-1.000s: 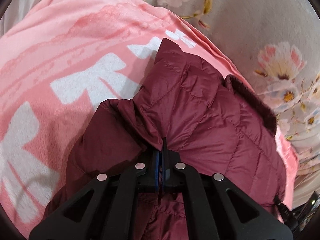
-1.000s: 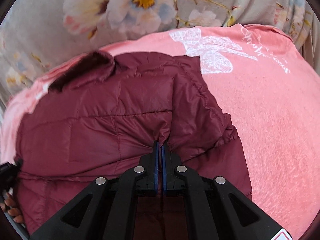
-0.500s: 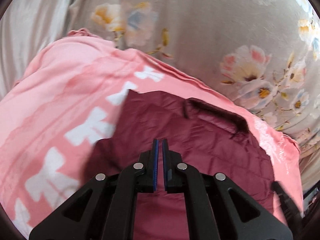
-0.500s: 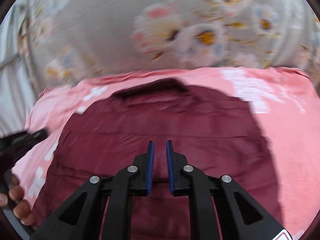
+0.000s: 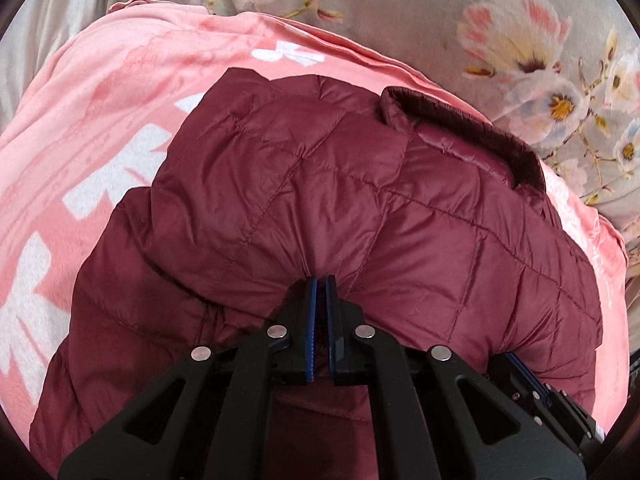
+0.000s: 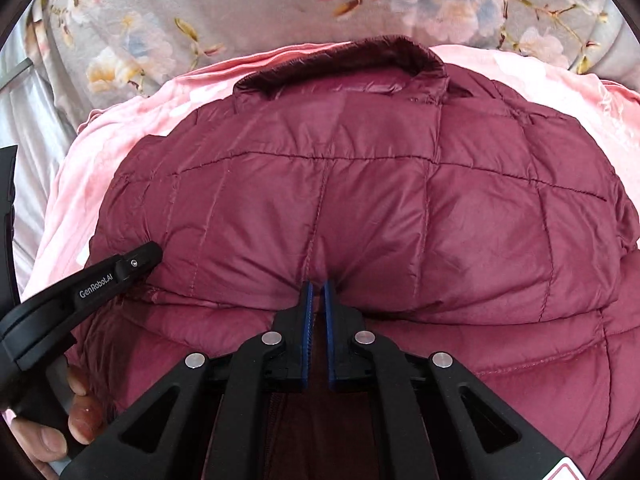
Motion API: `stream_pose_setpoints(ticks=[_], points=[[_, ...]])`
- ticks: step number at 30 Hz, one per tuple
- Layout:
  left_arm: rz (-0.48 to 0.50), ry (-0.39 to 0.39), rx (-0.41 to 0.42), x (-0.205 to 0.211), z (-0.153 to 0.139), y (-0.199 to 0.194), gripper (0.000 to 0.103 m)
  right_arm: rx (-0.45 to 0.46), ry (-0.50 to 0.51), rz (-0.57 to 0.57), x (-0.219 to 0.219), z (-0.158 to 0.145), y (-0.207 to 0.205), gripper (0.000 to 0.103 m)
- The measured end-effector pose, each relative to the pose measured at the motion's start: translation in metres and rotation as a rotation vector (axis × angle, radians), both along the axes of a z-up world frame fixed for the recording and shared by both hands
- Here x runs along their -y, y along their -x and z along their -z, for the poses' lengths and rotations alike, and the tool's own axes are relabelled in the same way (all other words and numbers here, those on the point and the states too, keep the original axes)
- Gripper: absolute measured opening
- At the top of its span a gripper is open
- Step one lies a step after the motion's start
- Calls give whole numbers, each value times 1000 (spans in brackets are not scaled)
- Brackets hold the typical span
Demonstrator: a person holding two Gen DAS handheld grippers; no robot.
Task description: Fold large clothes
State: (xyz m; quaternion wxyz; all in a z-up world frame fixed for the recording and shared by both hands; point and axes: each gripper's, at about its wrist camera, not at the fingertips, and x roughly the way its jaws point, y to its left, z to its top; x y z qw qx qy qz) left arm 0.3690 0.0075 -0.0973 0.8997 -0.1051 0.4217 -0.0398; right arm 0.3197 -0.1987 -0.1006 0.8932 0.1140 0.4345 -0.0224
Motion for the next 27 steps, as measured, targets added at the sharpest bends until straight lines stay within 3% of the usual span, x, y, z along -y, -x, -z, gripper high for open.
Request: stream_pose_setpoints(ticks=[16,23,27], points=[[11,-106,21,15,8,3,3,-9,25,-12,0,4,4,2],[21,-103,24,13,6,7,4,-27,-40,-10,6,0,19,4],[25,-37,11,1,-5,10,4,18,-37,-5,21,-19,36,11]])
